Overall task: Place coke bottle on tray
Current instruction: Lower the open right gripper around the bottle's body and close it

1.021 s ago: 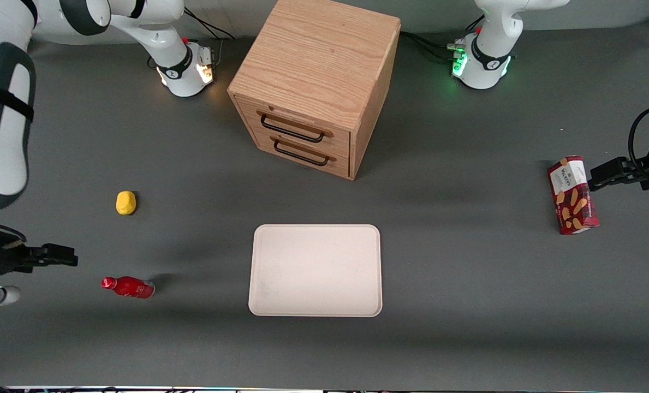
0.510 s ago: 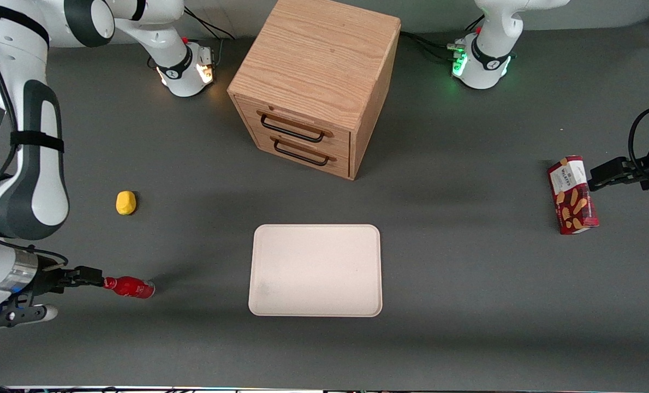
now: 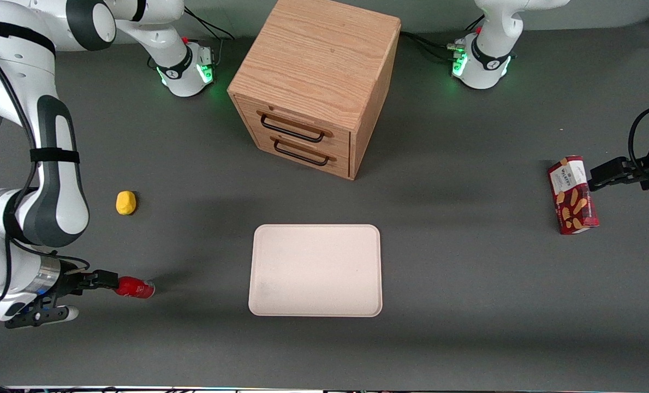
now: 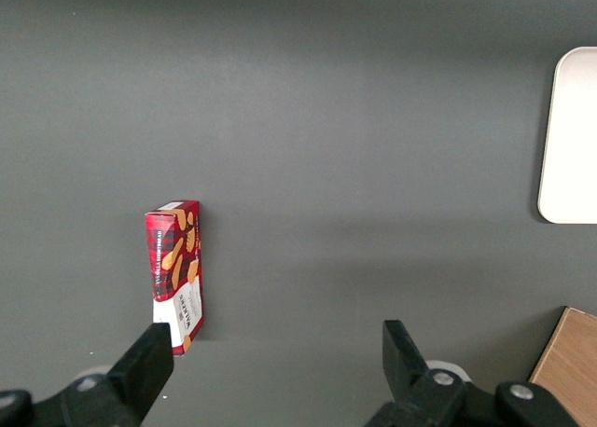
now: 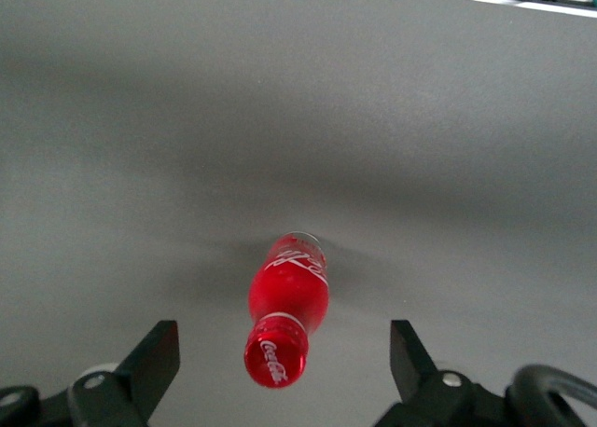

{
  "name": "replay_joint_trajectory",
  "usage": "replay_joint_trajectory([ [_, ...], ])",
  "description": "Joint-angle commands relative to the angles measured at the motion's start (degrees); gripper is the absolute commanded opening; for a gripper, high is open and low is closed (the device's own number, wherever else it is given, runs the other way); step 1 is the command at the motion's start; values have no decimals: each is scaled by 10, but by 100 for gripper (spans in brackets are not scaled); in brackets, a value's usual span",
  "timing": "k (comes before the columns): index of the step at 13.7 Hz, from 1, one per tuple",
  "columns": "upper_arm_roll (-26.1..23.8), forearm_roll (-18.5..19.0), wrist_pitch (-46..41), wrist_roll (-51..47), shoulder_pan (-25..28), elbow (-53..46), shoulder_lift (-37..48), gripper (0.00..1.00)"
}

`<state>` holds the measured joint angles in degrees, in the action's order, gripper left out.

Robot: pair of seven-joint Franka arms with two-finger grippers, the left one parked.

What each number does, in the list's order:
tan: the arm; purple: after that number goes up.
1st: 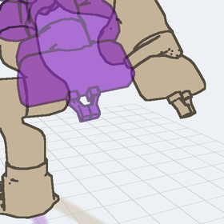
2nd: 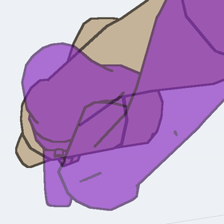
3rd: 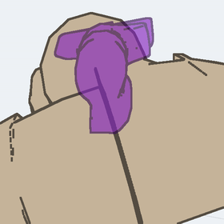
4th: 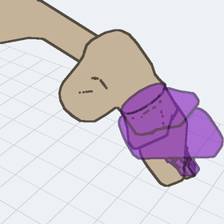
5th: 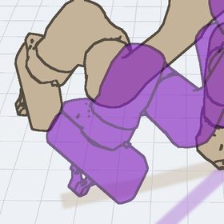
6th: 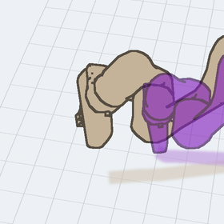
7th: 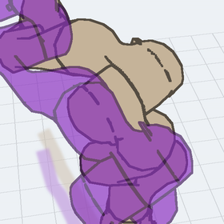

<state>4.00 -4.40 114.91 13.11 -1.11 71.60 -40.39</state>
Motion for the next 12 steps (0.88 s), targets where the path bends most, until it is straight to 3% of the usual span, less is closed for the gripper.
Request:
replay_joint_trajectory([
  [1, -5, -18, 16, 18, -5, 19, 4, 100],
  [7, -4, -18, 27, 19, -5, 35, -2, 99],
  [9, -4, -16, 27, 21, -4, 35, -2, 83],
  [11, -4, -11, 27, 21, -4, 35, -2, 55],
  [12, -4, -10, 27, 20, -4, 34, -1, 45],
])
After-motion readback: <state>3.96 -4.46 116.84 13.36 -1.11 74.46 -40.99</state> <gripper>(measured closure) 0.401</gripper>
